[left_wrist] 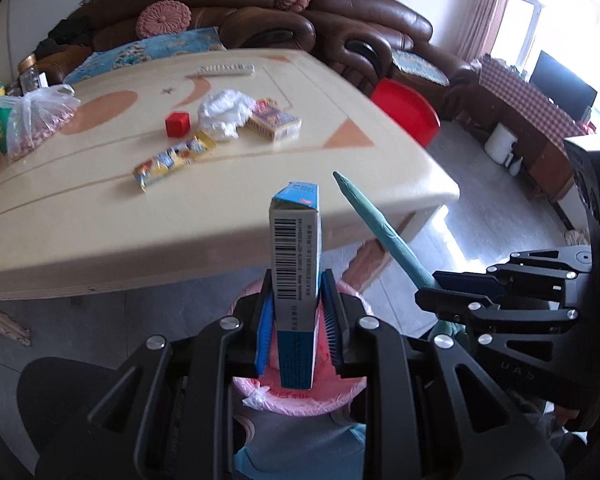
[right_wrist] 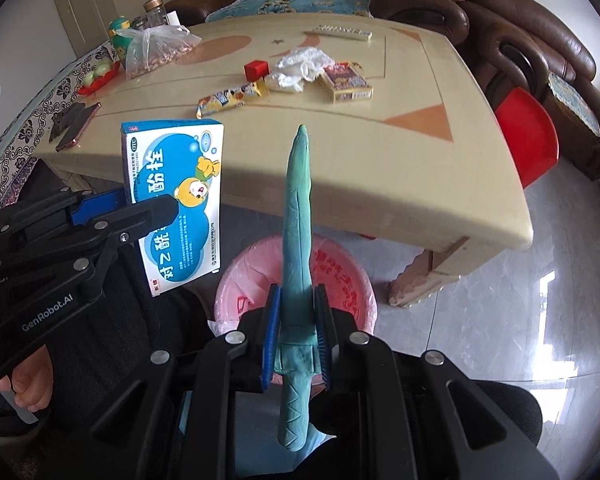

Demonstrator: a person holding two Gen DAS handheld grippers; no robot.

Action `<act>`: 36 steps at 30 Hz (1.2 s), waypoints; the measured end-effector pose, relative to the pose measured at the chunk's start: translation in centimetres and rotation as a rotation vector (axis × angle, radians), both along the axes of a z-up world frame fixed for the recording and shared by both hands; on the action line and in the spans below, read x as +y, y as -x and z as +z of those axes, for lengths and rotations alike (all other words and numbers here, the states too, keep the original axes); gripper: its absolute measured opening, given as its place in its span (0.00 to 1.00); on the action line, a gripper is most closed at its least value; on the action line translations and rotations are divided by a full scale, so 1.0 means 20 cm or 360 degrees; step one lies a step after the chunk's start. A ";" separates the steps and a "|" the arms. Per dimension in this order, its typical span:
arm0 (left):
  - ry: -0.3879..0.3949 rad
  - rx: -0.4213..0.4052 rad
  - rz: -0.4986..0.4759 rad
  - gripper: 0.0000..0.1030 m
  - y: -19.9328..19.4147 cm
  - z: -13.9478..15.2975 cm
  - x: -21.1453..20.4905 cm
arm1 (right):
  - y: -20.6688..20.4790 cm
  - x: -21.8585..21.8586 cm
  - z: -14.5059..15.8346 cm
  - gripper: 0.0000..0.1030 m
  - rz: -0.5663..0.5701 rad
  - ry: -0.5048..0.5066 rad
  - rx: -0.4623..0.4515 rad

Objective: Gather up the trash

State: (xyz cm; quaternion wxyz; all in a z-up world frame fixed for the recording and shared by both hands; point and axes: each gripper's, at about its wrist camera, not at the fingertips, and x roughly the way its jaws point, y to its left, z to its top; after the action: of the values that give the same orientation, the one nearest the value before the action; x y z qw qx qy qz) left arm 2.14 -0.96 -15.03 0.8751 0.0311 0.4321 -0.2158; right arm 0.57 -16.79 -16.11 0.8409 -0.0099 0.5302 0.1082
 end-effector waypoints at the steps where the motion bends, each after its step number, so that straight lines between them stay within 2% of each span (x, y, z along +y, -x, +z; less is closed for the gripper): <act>1: -0.0004 0.0019 -0.0002 0.22 0.00 -0.03 0.00 | 0.00 0.00 -0.02 0.17 -0.0001 -0.0005 0.0018; 14: -0.0074 0.0280 -0.0041 0.22 -0.08 -0.41 -0.04 | -0.08 0.00 -0.42 0.17 -0.0006 -0.0078 0.0308; 27: -0.0160 0.0500 -0.0044 0.22 -0.23 -0.72 -0.10 | -0.23 -0.05 -0.79 0.17 -0.0063 -0.0118 0.0549; 36: -0.0157 0.0744 -0.0036 0.22 -0.32 -0.96 -0.15 | -0.33 -0.08 -1.03 0.17 -0.0111 -0.0136 0.0698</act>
State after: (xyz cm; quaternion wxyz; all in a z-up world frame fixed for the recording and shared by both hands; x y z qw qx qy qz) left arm 8.55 -3.97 -34.31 0.7463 0.0278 0.6325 -0.2056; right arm 7.17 -18.36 -36.76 0.7082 0.0678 0.6954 0.1010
